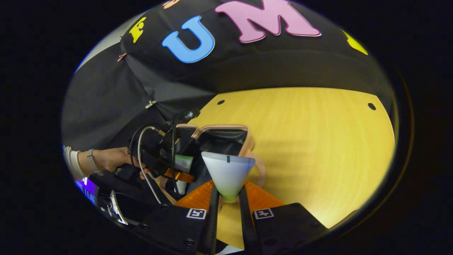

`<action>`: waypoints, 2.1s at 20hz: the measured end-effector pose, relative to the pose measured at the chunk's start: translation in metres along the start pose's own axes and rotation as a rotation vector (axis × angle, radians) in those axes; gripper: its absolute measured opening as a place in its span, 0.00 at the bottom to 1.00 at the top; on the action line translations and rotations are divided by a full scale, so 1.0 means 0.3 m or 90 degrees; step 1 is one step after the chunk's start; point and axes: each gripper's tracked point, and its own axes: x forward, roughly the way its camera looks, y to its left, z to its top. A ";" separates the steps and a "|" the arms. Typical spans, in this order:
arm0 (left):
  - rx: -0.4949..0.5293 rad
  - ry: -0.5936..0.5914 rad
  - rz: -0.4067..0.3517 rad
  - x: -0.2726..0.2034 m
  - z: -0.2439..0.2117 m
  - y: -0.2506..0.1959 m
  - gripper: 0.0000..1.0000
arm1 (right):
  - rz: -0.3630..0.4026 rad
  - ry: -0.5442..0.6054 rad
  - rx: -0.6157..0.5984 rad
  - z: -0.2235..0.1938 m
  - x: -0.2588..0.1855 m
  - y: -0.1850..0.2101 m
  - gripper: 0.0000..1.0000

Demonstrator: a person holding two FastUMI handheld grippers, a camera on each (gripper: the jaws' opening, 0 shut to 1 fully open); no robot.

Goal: First open the suitcase, pack the skin care products into it, and then close the suitcase.

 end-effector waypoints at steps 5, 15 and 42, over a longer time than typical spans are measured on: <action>0.036 -0.090 -0.002 -0.135 0.001 -0.004 0.77 | -0.001 0.109 0.003 -0.085 0.167 0.107 0.34; -0.050 -0.313 0.081 -0.527 0.012 0.488 0.89 | -0.131 0.337 0.069 -0.341 0.402 0.156 0.34; -0.346 -0.184 0.088 -0.074 0.126 1.292 0.50 | -0.136 -0.054 0.034 -0.011 -0.046 0.091 0.97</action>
